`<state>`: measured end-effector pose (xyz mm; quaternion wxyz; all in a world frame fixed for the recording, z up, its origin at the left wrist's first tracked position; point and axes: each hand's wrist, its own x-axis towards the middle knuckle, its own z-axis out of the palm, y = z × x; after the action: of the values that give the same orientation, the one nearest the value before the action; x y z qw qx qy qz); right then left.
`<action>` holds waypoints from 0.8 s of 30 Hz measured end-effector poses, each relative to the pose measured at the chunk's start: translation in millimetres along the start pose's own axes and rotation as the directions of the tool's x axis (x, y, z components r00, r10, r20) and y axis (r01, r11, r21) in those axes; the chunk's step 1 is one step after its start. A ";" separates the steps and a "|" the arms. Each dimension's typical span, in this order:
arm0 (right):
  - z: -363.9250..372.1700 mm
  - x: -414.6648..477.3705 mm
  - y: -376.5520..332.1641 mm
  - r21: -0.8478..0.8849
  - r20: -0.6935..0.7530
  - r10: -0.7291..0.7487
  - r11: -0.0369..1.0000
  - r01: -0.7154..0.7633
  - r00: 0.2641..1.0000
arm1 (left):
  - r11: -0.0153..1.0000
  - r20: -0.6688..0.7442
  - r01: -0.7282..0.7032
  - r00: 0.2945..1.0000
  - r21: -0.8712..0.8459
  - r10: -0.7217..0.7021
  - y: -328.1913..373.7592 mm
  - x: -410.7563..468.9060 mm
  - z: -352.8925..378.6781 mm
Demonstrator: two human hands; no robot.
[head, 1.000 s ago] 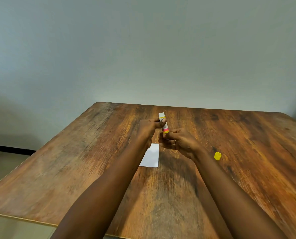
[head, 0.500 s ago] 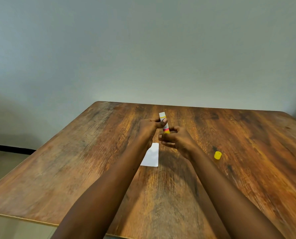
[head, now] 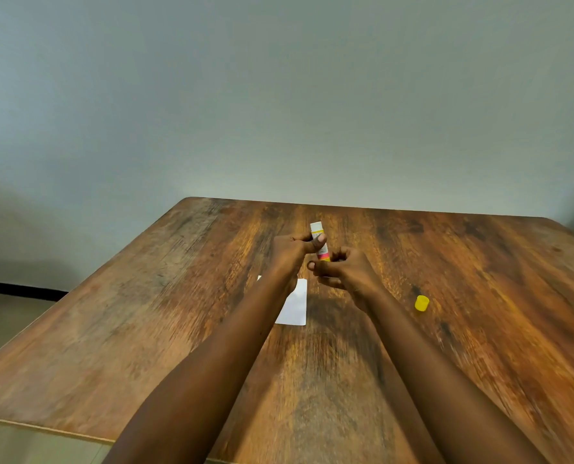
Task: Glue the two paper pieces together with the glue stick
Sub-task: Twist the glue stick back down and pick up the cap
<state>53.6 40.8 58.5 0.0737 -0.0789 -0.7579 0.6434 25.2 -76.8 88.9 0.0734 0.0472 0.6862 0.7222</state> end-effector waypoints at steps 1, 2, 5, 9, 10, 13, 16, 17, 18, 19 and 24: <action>-3.3 -0.5 0.2 0.048 0.067 0.013 0.999 -0.016 0.998 | 1.000 -0.001 0.000 1.000 0.002 0.000 0.4 0.9 -1.4; -6.5 -1.3 -0.2 0.093 0.125 0.028 0.995 -0.040 0.992 | 1.000 -0.005 0.002 1.000 0.005 -0.002 0.5 2.2 -2.5; -12.1 -2.4 -2.6 0.116 0.162 0.043 0.991 -0.062 0.986 | 1.000 -0.014 0.011 1.000 -0.004 -0.011 -0.6 5.2 -4.9; -7.2 -2.6 -3.0 0.042 0.016 -0.013 0.999 0.013 1.000 | 1.000 -0.008 -0.006 1.000 -0.007 0.006 -4.6 3.8 -3.2; -4.2 -2.1 -1.8 0.009 -0.044 -0.017 1.000 0.018 0.999 | 1.000 -0.011 -0.016 1.000 0.003 0.016 -5.8 2.9 -1.2; 5.5 -1.0 5.2 -0.037 -0.165 -0.036 0.999 0.030 0.986 | 1.000 -0.027 -0.026 0.999 0.018 0.027 -10.7 1.6 5.3; 1.9 -2.4 11.6 -0.063 -0.158 -0.046 0.997 0.036 0.986 | 1.000 -0.024 -0.017 1.000 0.022 0.017 -16.5 1.1 7.6; -2.6 -3.3 12.7 -0.096 -0.133 -0.053 0.995 0.040 0.990 | 1.000 -0.016 -0.014 1.000 0.019 0.014 -18.5 1.5 7.5; -8.3 -3.8 13.9 -0.150 -0.099 -0.064 0.987 0.049 0.993 | 1.000 -0.007 -0.009 1.000 0.010 0.009 -20.4 2.5 7.0; -14.7 -3.7 16.2 -0.225 -0.065 -0.078 0.972 0.061 0.995 | 1.000 0.000 -0.001 1.000 0.000 0.001 -22.0 3.1 6.3; -61.7 -2.0 31.3 -0.814 -0.176 -0.198 0.580 -0.029 0.964 | 1.000 0.016 0.028 0.999 0.012 -0.028 -31.3 4.0 2.9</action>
<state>69.5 104.9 37.6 0.1544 -0.1470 -0.9548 0.2071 23.0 -71.8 57.7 0.0886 0.0437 0.6906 0.7165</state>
